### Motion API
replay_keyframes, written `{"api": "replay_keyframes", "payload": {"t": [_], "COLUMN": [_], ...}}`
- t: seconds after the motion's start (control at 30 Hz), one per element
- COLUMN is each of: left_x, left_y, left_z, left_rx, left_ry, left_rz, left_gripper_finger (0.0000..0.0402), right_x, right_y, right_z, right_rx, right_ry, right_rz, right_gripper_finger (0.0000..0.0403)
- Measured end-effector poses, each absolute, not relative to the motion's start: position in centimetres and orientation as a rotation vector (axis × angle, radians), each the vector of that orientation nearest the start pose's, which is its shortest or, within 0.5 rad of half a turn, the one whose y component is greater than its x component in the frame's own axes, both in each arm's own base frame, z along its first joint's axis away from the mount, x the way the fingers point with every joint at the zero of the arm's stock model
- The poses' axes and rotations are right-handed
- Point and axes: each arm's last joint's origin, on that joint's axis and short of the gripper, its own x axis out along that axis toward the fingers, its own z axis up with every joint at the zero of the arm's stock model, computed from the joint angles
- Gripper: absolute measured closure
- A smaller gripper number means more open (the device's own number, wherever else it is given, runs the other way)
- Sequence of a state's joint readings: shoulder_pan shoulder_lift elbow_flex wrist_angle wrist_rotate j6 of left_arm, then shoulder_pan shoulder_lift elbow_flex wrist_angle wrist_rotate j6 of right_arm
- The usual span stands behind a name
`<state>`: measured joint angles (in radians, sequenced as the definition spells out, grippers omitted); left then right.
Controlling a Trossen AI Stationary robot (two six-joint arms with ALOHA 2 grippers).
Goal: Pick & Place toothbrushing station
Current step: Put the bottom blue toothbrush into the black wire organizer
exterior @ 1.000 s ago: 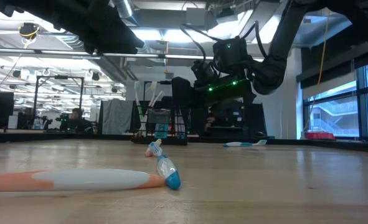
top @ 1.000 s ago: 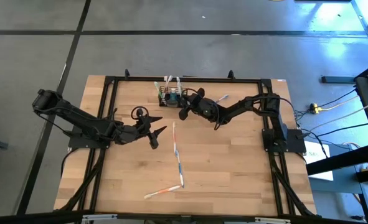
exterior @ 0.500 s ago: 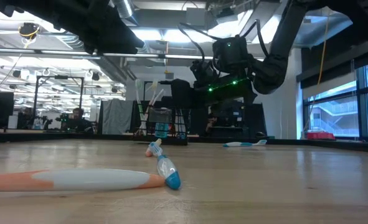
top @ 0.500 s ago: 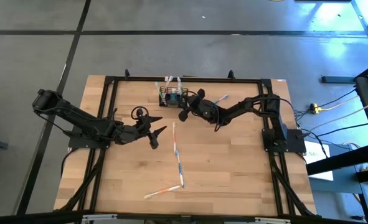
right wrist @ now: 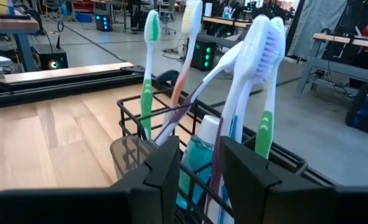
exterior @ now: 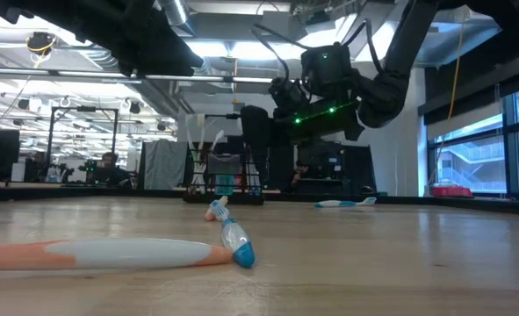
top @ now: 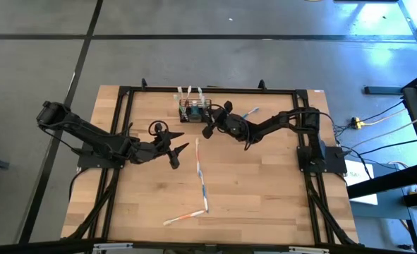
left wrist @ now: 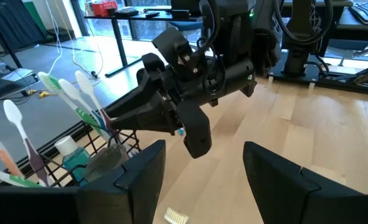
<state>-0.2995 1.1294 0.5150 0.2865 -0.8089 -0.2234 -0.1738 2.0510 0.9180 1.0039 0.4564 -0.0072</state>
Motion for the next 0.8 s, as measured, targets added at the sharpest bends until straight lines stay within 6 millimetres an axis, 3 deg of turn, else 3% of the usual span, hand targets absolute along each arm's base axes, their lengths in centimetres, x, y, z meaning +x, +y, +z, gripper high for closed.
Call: {"api": "replay_keyframes", "payload": {"t": [0.4,0.8], "left_x": [22.1,22.1], "left_y": [-4.6,-4.6], "left_z": [22.1,22.0], "left_rx": [-0.038,-0.033], "left_ry": [0.231,0.242], "left_rz": [0.534,0.534], "left_gripper_finger": [0.0190,0.0190], "right_x": [38.4,36.8], "right_y": [-7.3,-7.0], "right_z": [14.0,17.8], "right_rx": [-0.032,-0.049], "right_ry": [0.150,0.282], "right_rz": [-0.632,-0.643], "right_gripper_finger": [0.0285,0.0285]}}
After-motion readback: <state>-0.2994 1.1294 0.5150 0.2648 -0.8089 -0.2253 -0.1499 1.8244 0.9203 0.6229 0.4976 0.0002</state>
